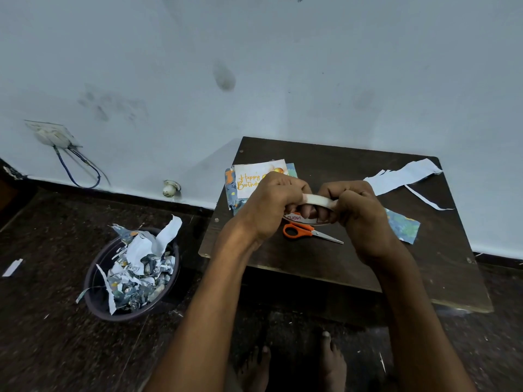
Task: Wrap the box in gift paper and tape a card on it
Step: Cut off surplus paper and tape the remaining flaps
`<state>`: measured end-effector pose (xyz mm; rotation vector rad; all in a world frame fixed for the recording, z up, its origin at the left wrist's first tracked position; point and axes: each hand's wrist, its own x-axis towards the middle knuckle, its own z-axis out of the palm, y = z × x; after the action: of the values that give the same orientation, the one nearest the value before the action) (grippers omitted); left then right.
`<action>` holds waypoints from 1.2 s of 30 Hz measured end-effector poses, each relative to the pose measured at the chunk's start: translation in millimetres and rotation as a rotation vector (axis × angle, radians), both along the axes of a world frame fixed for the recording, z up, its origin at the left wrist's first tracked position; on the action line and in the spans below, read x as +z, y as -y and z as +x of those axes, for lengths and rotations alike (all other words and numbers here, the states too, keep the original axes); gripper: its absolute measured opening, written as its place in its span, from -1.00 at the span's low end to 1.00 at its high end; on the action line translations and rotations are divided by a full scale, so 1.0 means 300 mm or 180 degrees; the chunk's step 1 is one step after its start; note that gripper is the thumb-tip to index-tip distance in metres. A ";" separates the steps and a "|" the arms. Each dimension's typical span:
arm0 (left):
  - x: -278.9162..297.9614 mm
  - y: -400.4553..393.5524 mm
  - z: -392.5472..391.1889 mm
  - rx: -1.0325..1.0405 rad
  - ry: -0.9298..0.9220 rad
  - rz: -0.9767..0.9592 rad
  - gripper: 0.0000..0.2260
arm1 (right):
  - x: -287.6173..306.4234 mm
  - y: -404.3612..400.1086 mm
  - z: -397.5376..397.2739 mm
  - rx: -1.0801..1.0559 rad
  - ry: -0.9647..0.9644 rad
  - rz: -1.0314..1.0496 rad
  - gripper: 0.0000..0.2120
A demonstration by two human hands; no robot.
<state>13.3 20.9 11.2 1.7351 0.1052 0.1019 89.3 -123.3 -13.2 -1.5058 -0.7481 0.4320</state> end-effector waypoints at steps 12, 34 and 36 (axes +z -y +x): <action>0.001 -0.002 0.003 0.0041 -0.0040 -0.0084 -0.75 | -0.018 0.004 0.008 0.0050 0.0033 -0.0057 -0.77; 0.027 0.009 -0.003 0.0940 -0.0043 -0.1339 -0.63 | 0.002 0.009 -0.004 0.0182 -0.0568 0.0438 -0.68; 0.026 0.011 -0.004 0.0920 -0.0020 -0.1624 -0.60 | 0.004 0.010 -0.004 0.0171 -0.0679 0.0526 -0.68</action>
<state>12.2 17.5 18.9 1.2027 0.3559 0.2586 88.2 -126.3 -12.1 -1.2651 -0.6407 0.5485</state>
